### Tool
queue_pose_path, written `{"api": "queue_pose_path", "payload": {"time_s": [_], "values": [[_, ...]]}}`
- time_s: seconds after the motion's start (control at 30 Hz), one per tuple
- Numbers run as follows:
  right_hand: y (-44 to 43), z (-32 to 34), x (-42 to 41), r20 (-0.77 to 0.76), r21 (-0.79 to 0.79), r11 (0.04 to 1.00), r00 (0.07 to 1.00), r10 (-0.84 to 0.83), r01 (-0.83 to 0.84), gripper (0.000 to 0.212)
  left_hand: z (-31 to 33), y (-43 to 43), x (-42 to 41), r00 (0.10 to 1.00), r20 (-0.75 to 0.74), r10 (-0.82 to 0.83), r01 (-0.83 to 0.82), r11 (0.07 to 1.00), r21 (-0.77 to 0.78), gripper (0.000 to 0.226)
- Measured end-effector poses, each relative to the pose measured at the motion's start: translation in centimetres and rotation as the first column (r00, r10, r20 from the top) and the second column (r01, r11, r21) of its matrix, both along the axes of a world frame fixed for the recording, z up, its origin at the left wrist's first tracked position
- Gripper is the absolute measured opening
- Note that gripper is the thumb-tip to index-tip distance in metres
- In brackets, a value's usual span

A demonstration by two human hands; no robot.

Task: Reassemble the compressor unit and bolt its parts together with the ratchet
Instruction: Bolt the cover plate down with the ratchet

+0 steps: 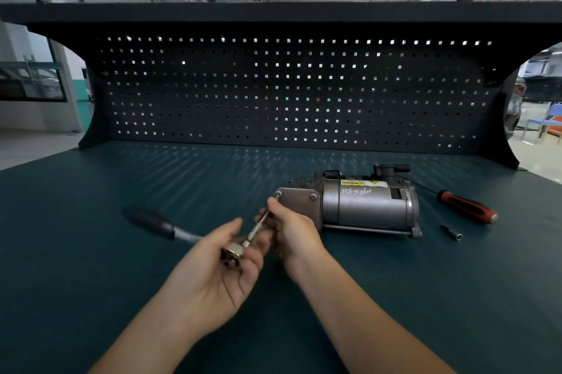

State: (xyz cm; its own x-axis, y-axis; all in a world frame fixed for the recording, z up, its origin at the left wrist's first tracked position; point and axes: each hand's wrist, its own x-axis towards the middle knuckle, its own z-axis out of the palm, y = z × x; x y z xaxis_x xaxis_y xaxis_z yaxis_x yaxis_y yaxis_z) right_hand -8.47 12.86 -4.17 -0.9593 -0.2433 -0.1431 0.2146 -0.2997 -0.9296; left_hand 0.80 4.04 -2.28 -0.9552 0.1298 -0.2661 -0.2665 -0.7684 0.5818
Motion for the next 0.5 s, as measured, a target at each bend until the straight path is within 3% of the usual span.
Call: {"api": "queue_pose_path", "payload": {"time_s": [0.03, 0.07, 0.1, 0.13, 0.17, 0.2, 0.23, 0.27, 0.3, 0.37, 0.4, 0.43, 0.5], "values": [[-0.1, 0.0, 0.0, 0.008, -0.008, 1.0, 1.0, 0.001, -0.001, 0.022, 0.0, -0.2, -0.1, 1.0, 0.019, 0.013, -0.017, 0.98, 0.198, 0.049], [0.0, 0.1, 0.0, 0.016, -0.019, 1.0, 1.0, 0.008, -0.007, 0.023, 0.0, -0.2, -0.1, 0.999, 0.023, 0.023, -0.028, 0.967, 0.252, 0.052], [0.0, 0.1, 0.0, 0.021, -0.032, 0.999, 1.0, 0.017, -0.016, 0.024, 0.1, -0.2, -0.2, 1.0, 0.005, 0.022, -0.022, 0.985, 0.17, 0.05], [0.0, 0.1, 0.0, 0.019, -0.043, 0.999, 0.999, 0.03, -0.03, 0.025, 0.4, 0.0, -0.1, 0.999, -0.033, 0.016, -0.017, 0.999, -0.032, 0.042], [0.0, 0.1, 0.0, 0.015, -0.054, 0.998, 0.999, 0.043, -0.043, 0.027, 0.6, 0.2, -0.2, 0.997, -0.081, 0.013, -0.038, 0.947, -0.318, 0.029], [0.0, 0.0, 0.0, 0.017, -0.055, 0.997, 0.999, 0.048, -0.047, 0.029, 1.0, 0.4, -0.2, 0.991, -0.136, -0.006, -0.077, 0.799, -0.597, 0.019], [0.0, 0.0, 0.0, 0.025, -0.059, 0.997, 0.999, 0.045, -0.044, 0.031, 1.2, 0.4, -0.3, 0.979, -0.194, -0.06, -0.128, 0.558, -0.82, 0.02], [0.0, -0.1, 0.1, 0.043, -0.074, 0.997, 0.998, 0.04, -0.037, 0.031, 1.3, 0.3, -0.4, 0.963, -0.232, -0.137, -0.196, 0.233, -0.953, 0.023], [0.0, 0.0, 0.2, 0.065, -0.101, 0.995, 0.997, 0.033, -0.027, 0.03, 1.3, 0.1, -0.5, 0.944, -0.255, -0.208, -0.28, -0.098, -0.955, 0.021], [-0.1, -0.1, 0.3, 0.057, -0.121, 0.993, 0.998, 0.013, -0.006, 0.028, 1.5, 0.2, -0.7, 0.918, -0.249, -0.308, -0.392, -0.618, -0.681, 0.02], [-0.2, -0.2, 0.2, 0.036, -0.091, 0.996, 0.999, -0.001, 0.005, 0.028, 1.3, 0.4, -0.8, 0.913, -0.225, -0.339, -0.407, -0.767, -0.496, 0.027], [-0.3, -0.2, 0.2, 0.025, -0.061, 0.998, 1.0, -0.009, 0.011, 0.028, 0.9, 0.5, -1.0, 0.908, -0.195, -0.371, -0.418, -0.838, -0.351, 0.032], [-0.5, -0.2, 0.2, 0.051, -0.045, 0.999, 0.999, -0.004, 0.006, 0.027, 0.6, 0.4, -1.1, 0.908, -0.187, -0.374, -0.416, -0.856, -0.308, 0.034]]}}
